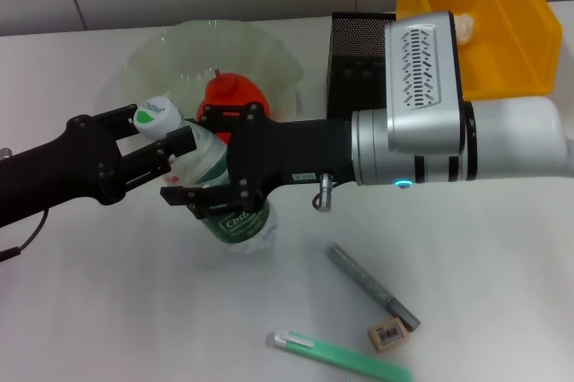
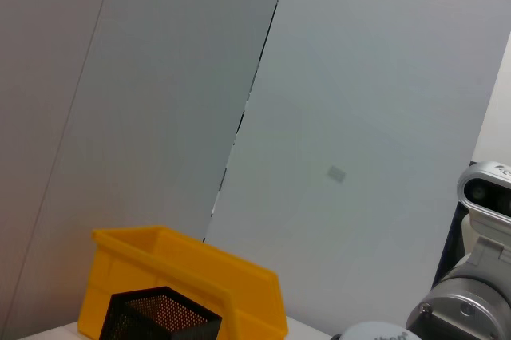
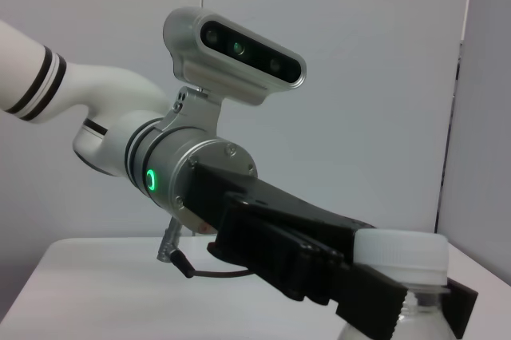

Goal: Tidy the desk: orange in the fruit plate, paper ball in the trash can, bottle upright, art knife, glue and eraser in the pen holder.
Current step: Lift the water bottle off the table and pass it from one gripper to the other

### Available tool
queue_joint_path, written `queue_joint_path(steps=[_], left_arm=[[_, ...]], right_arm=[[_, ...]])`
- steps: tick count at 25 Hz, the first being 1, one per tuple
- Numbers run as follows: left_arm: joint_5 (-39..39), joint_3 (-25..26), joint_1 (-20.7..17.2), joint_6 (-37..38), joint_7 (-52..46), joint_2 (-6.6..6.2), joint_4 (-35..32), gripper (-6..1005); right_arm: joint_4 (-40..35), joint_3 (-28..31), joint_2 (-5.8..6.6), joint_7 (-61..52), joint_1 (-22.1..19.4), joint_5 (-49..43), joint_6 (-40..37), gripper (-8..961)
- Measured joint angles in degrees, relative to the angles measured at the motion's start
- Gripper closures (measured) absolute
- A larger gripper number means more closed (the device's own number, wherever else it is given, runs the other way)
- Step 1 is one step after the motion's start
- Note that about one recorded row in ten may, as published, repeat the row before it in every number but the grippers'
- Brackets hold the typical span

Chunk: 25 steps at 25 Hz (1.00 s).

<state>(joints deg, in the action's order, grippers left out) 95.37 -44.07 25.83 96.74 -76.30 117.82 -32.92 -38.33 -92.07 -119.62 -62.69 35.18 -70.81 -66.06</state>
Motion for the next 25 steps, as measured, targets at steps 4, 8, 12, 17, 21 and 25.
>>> queue_joint_path(steps=[4,8,12,17,21,25], left_arm=[[0.3,0.0,0.0,-0.4,-0.1,-0.16,0.0,513],[0.7,0.0,0.2,-0.5,-0.1,-0.21,0.0,546],[0.8,0.0,0.5,-0.5,-0.1,-0.21,0.2,548],[0.8,0.0,0.7,-0.2,-0.3,-0.01,0.2,548],[0.7,-0.7,0.9,-0.2,-0.4,0.07,0.2,548],[0.9,-0.8,1.0,-0.3,-0.4,0.09,0.2,548]], right_arm=[[0.0,0.2,0.01,-0.1,-0.3,0.0,-0.1,188],[0.1,0.3,-0.1,-0.1,-0.9,0.1,-0.2,195],[0.1,0.3,-0.13,-0.2,-1.1,0.1,-0.2,201],[0.1,0.4,-0.16,-0.1,-1.1,0.1,-0.2,212],[0.1,0.3,-0.18,0.1,-1.1,0.7,-0.4,217],[0.1,0.3,-0.18,0.4,-1.0,2.0,-0.3,221]])
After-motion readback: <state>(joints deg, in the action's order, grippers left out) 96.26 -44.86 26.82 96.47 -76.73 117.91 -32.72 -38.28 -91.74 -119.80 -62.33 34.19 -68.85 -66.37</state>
